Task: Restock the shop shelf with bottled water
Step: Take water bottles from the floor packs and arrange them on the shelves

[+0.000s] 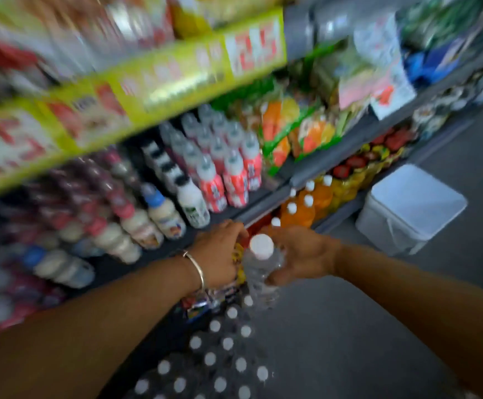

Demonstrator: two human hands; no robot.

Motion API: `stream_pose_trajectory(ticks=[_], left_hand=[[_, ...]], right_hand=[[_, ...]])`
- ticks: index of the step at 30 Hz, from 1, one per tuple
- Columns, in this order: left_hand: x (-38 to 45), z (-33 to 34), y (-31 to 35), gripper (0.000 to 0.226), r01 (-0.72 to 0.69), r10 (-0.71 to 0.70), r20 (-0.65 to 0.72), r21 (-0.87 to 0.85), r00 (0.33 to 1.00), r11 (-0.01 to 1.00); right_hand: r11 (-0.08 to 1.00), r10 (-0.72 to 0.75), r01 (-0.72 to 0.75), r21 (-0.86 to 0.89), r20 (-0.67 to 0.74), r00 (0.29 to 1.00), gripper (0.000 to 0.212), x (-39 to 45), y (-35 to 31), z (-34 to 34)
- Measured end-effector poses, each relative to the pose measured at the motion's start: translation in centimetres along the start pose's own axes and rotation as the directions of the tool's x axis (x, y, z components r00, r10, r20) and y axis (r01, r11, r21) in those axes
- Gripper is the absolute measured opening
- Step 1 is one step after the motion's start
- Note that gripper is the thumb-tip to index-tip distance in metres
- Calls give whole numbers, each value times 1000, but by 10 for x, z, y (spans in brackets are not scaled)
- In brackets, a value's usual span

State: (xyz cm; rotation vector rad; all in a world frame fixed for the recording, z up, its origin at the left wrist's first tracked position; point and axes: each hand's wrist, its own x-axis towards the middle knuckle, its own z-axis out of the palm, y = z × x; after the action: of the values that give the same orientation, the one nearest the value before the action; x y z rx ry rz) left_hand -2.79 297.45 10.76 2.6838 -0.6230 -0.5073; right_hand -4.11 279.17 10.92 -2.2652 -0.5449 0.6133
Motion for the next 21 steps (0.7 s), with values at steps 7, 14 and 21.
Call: stream_pose_trajectory(ticks=[7,14,21], left_hand=[[-65,-217,91,59,-95,83,-70,-181,994,979],[-142,-391,154,57,-115,71,-248,-172,966,978],[-224,-530,176,45,-159,19,-454,-273,891,949]], right_hand=[[969,-219,228,99,-97,971,49,-54,-178,-161],[899,-428,439,-2,-223,876,20,-101,-338,-275],[825,-552,556,-104,-366,749,39,-117,-482,-347]])
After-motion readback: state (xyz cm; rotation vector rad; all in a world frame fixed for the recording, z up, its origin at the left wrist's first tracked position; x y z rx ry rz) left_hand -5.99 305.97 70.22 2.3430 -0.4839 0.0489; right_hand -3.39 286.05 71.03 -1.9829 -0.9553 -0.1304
